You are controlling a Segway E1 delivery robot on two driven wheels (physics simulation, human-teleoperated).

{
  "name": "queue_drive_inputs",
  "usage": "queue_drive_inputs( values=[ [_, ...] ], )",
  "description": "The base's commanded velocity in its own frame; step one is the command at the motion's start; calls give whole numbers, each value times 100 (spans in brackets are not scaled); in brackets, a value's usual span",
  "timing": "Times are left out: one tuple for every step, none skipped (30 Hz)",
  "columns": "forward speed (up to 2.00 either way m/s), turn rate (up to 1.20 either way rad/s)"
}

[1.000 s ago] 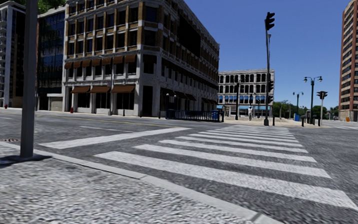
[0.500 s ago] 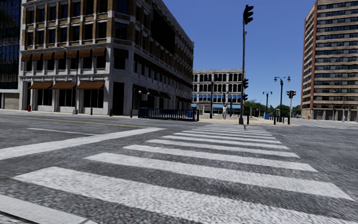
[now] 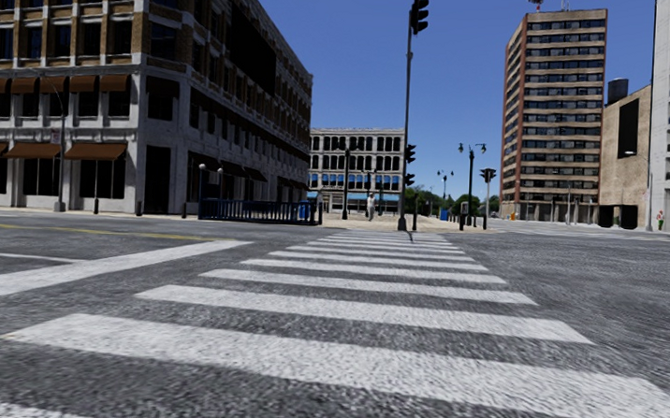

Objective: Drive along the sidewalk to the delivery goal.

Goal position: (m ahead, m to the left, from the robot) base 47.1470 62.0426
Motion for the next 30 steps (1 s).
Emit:
queue_drive_inputs(
  values=[
    [155,-40],
    [155,-40],
    [155,-40],
    [155,-40],
    [155,-40],
    [155,-40],
    [155,-40],
    [155,-40],
    [155,-40],
    [155,-40],
    [155,-40],
    [155,-40],
    [155,-40],
    [155,-40],
    [155,-40],
    [155,-40],
    [155,-40],
    [155,-40],
    [155,-40],
    [155,-40],
    [155,-40],
    [155,-40],
    [155,-40],
    [155,-40],
    [155,-40],
    [155,-40],
    [155,-39],
    [155,-37],
    [155,-37],
    [161,-16]
  ],
)
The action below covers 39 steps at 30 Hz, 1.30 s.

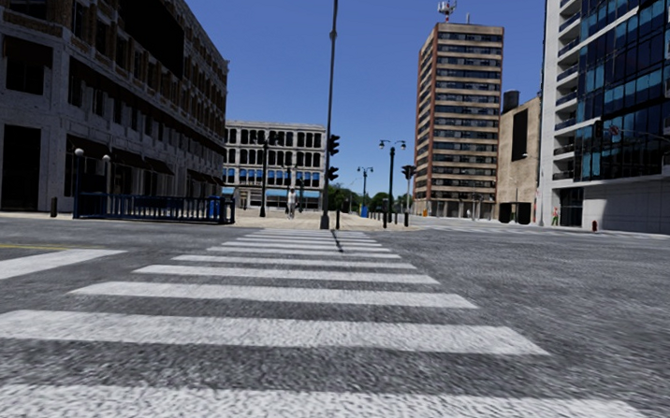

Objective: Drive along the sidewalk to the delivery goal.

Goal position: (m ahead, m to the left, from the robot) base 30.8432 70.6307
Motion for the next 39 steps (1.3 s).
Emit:
queue_drive_inputs(
  values=[
    [200,0],
    [200,0],
    [200,0],
    [200,0],
    [200,0],
    [200,0],
    [200,0],
    [200,0],
    [200,0],
    [200,0],
    [200,0],
    [200,0],
    [200,0],
    [200,0],
    [200,0],
    [200,0],
    [200,0],
    [200,0],
    [200,0],
    [200,0],
    [200,0],
    [200,0],
    [200,0],
    [200,0],
    [200,0],
    [200,0],
    [200,0],
    [200,0],
    [200,0],
    [200,0],
    [200,0],
    [200,0],
    [200,0],
    [200,0],
    [200,0],
    [200,0],
    [200,0],
    [200,0],
    [200,0]
  ],
)
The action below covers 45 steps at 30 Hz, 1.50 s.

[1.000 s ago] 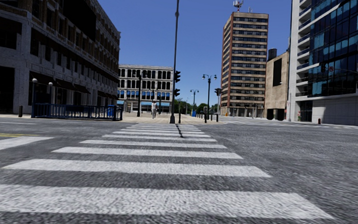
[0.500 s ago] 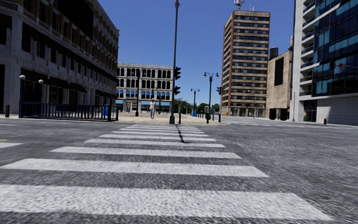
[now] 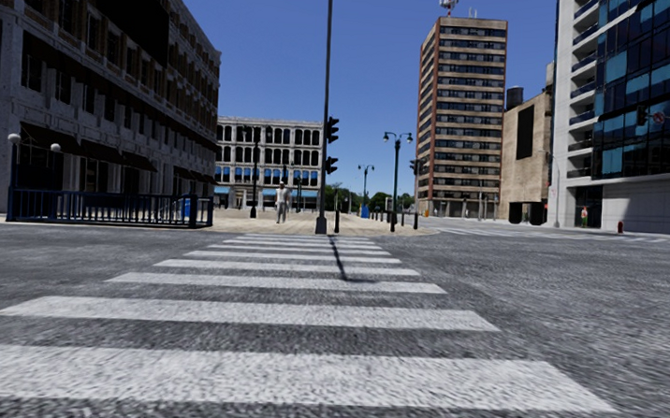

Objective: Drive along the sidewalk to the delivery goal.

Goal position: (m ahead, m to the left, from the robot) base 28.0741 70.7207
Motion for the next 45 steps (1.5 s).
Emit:
queue_drive_inputs(
  values=[
    [200,0],
    [200,0],
    [200,0],
    [200,0],
    [200,0],
    [200,0],
    [200,0],
    [200,0],
    [200,0],
    [200,0],
    [200,0],
    [200,0],
    [200,0],
    [200,0],
    [200,0],
    [200,0],
    [200,0],
    [200,0],
    [200,0],
    [200,0],
    [200,0],
    [200,0],
    [200,0],
    [200,0],
    [200,0],
    [200,0],
    [200,0],
    [200,0],
    [200,0],
    [200,0],
    [200,0],
    [200,0],
    [200,0],
    [200,0],
    [200,0],
    [200,0],
    [200,0],
    [200,-9],
    [200,-15],
    [200,-16],
    [200,-16],
    [200,-16],
    [200,-17],
    [200,-17],
    [200,-17]
  ],
)
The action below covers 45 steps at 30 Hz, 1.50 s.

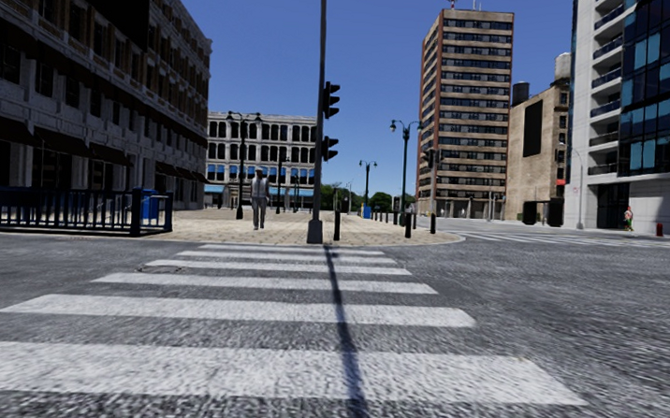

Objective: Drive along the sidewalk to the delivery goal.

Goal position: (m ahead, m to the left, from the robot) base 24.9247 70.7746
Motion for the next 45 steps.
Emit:
queue_drive_inputs(
  values=[
    [200,-17],
    [200,-17],
    [200,-17],
    [200,-17],
    [200,-17],
    [200,-17],
    [200,-17],
    [200,-17],
    [200,-17],
    [200,-17],
    [200,-17],
    [200,-17],
    [200,-17],
    [200,-17],
    [200,-17],
    [200,-17],
    [200,-17],
    [200,-17],
    [200,-30],
    [200,-36],
    [200,-37],
    [200,-38],
    [200,-37],
    [200,-25],
    [200,-25],
    [200,-5],
    [200,0],
    [200,0],
    [200,0],
    [200,0],
    [200,0],
    [200,0],
    [200,0],
    [200,0],
    [200,0],
    [200,0],
    [200,0],
    [200,0],
    [200,0],
    [200,0],
    [200,0],
    [200,0],
    [200,0],
    [200,0],
    [200,0]
  ],
)
